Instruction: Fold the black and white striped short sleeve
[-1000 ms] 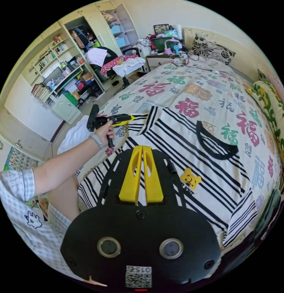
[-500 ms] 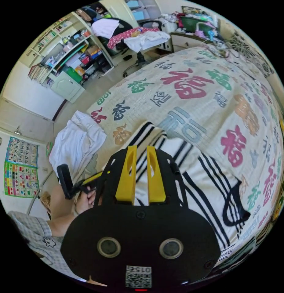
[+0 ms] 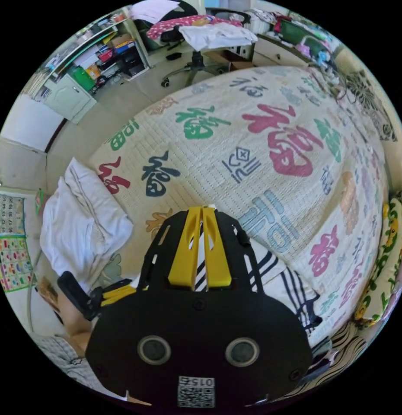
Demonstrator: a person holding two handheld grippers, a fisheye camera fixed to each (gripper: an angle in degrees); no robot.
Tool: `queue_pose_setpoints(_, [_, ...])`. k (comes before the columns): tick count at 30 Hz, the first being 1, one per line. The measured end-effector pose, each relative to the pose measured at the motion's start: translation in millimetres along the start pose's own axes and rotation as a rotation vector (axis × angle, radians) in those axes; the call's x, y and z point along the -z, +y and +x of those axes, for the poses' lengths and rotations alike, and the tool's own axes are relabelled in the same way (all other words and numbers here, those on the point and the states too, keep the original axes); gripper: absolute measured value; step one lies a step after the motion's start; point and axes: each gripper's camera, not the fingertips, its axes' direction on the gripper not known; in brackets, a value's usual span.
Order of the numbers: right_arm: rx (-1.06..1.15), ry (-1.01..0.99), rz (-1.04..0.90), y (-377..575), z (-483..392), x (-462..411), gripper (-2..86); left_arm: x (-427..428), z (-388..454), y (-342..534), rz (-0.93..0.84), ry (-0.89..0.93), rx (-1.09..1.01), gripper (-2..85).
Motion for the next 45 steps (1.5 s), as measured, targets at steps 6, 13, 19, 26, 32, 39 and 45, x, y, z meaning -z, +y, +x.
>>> queue_pose_setpoints(6, [0.027,0.112,0.065,-5,2,-28,-0.1,20,28,-14,0.001,-0.114,-0.037,-0.5])
queue_pose_setpoints(13, [0.021,0.003,0.294,58,49,3,2.7,41,66,3,-0.061,-0.344,-0.093,-0.5])
queue_pose_setpoints(19, [-0.032,-0.078,0.414,216,125,38,2.5,71,109,18,-0.023,-0.339,-0.178,3.1])
queue_pose_setpoints(26, [-0.179,-0.048,0.302,320,181,11,4.4,65,110,20,-0.136,-0.298,-0.156,8.9])
queue_pose_setpoints(32, [-0.151,-0.238,0.284,226,167,-14,5.8,48,118,3,-0.075,-0.254,-0.154,5.5])
queue_pose_setpoints(39, [-0.054,-0.214,0.198,84,122,-47,6.9,80,92,47,-0.013,-0.165,-0.050,-0.6])
queue_pose_setpoints(45, [-0.018,-0.085,0.025,-19,80,-96,8.7,95,85,66,0.007,-0.093,-0.025,-0.8])
